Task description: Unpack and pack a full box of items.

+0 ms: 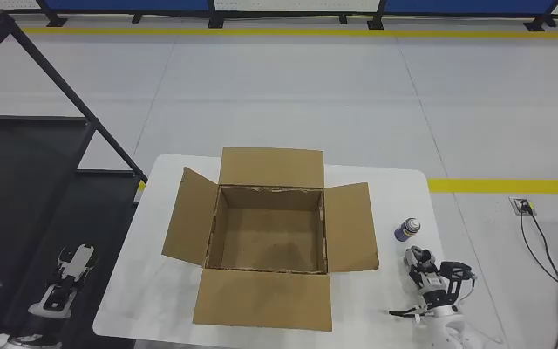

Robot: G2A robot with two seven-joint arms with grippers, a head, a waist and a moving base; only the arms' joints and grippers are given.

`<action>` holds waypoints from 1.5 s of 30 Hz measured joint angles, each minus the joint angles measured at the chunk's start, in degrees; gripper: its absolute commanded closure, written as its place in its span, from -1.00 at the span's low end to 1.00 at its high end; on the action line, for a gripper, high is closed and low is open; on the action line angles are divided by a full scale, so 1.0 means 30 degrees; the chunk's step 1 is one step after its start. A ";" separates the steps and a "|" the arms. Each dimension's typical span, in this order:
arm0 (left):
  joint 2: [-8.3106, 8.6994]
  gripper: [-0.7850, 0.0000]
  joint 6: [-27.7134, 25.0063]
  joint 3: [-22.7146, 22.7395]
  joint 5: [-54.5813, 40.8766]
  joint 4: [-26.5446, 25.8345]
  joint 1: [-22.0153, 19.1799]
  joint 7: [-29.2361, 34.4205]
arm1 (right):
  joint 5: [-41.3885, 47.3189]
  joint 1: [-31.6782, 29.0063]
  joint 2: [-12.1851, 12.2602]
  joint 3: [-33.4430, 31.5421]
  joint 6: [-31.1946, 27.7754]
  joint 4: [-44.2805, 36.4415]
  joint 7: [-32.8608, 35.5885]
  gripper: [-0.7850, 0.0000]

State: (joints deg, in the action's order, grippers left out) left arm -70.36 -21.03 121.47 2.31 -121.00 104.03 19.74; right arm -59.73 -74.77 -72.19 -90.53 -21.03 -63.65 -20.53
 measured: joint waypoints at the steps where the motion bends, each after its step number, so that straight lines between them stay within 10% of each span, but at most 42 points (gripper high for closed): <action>1: 0.0000 -1.00 0.0000 0.0000 0.0000 0.0000 0.0000 0.0000 | -0.0167 0.0008 -0.0014 0.0083 0.0224 -0.0033 -0.0088 1.00; 9: 0.0000 -1.00 0.0000 0.0000 0.0000 0.0000 0.0000 0.0000 | -0.1106 0.0318 -0.0134 0.0757 0.1357 0.0463 -0.1022 1.00; 13: 0.0000 -1.00 0.0000 0.0000 0.0000 0.0000 0.0000 0.0000 | -0.1210 0.0411 -0.0131 0.0787 0.1577 0.0773 -0.1002 0.43; 34: 0.0000 -1.00 0.0000 0.0000 0.0000 0.0000 0.0000 0.0000 | -0.0958 0.0069 -0.0036 0.0586 0.0985 0.0694 -0.1497 -0.92; 45: 0.0000 -1.00 0.0000 0.0000 0.0000 0.0000 0.0000 0.0000 | 0.2675 -0.4374 0.0818 -0.2567 -0.8275 -0.4900 -0.0775 -1.00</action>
State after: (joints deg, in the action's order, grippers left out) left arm -70.36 -21.03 121.47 2.31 -121.00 104.03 19.74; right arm -51.71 -87.89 -69.74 -98.23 -45.86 -78.35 -22.86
